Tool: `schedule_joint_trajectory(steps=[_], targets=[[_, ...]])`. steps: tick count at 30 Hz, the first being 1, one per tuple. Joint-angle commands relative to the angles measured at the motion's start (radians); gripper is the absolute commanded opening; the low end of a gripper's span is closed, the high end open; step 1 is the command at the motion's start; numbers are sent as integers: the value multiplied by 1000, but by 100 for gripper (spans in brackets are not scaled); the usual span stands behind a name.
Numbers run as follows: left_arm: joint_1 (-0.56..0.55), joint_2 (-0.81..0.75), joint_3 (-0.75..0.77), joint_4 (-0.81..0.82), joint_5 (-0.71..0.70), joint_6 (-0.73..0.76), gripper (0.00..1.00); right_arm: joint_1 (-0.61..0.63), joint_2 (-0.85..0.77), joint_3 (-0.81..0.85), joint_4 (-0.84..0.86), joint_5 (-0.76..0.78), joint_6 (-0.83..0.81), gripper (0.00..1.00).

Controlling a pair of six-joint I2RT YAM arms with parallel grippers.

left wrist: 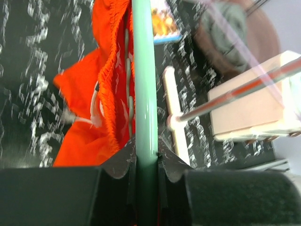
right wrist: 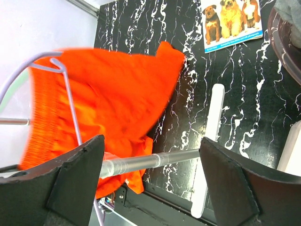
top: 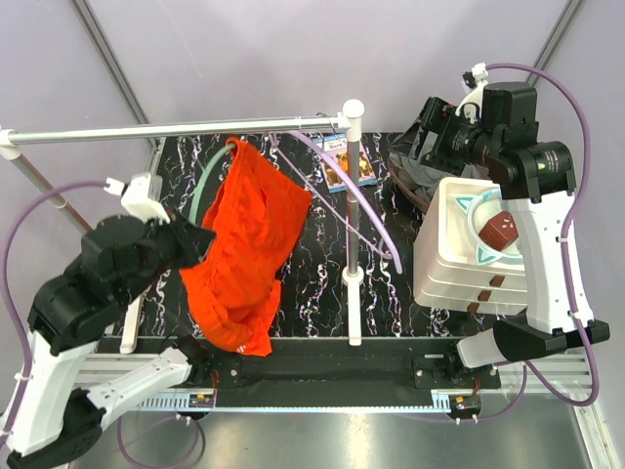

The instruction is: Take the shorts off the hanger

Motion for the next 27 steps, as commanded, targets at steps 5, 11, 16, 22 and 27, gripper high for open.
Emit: schedule_joint_trajectory(steps=[5, 11, 16, 22, 27], targets=[[0, -175, -284, 222, 66, -140, 0, 1, 81, 63, -4, -63, 11, 96], [0, -168, -442, 380, 129, -279, 0, 1, 239, 258, -48, -89, 11, 99], [59, -116, -515, 525, 206, -314, 0, -1, 384, 413, -85, -103, 7, 100], [248, 10, -620, 835, 528, -403, 0, -4, 496, 490, -97, -120, 13, 99], [316, 131, -617, 949, 686, -412, 0, -5, 577, 514, -105, -126, -1, 98]])
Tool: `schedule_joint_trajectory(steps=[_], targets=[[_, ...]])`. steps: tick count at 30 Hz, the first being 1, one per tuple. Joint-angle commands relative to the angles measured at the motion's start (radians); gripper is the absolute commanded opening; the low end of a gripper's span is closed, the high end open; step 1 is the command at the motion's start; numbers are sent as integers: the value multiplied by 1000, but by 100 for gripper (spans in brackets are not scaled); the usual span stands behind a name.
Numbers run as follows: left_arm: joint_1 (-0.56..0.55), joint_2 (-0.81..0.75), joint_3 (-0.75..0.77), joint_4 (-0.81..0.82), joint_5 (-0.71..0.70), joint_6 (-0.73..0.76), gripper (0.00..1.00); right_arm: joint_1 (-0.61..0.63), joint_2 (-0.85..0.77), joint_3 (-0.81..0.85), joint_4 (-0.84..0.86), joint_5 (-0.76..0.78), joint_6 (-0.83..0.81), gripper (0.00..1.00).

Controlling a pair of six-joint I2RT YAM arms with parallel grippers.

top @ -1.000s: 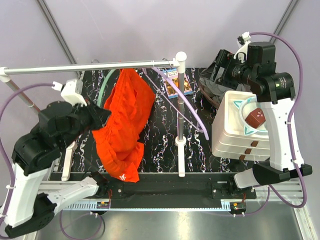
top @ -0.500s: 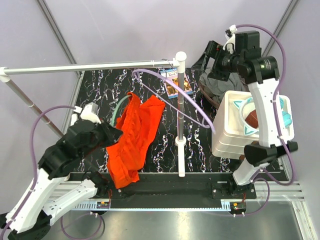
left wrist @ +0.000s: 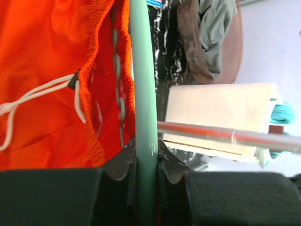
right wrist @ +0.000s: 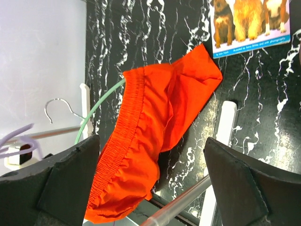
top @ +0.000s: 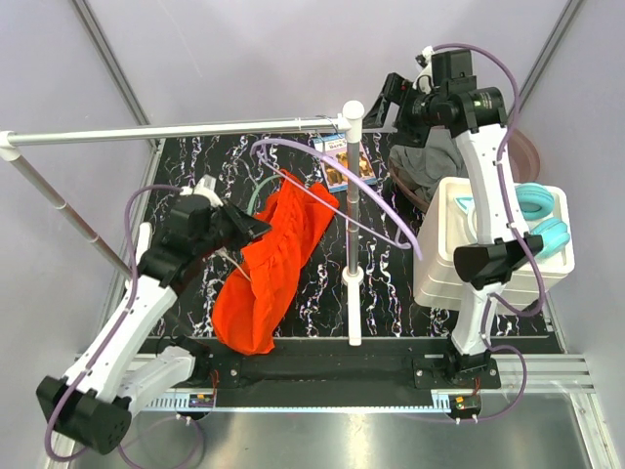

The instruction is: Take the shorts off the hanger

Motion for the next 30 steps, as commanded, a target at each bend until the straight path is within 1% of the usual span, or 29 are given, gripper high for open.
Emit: schedule_joint_trajectory(steps=[1, 7, 13, 20, 23, 28, 30], targets=[[32, 63, 25, 363, 243, -42, 0, -3, 60, 61, -16, -36, -15, 98], [32, 168, 3, 588, 394, -92, 0, 3, 126, 94, -49, -53, -43, 97], [32, 223, 10, 733, 504, -136, 0, 37, 172, 98, -40, -66, -31, 94], [32, 251, 39, 747, 543, -168, 0, 105, 219, 75, -4, -60, -23, 93], [32, 248, 43, 747, 552, -182, 0, 117, 231, 58, 29, -51, -6, 88], [32, 237, 49, 741, 564, -187, 0, 121, 253, 35, 66, -43, 12, 74], [32, 234, 49, 739, 566, -185, 0, 125, 261, 34, 69, -42, 17, 72]])
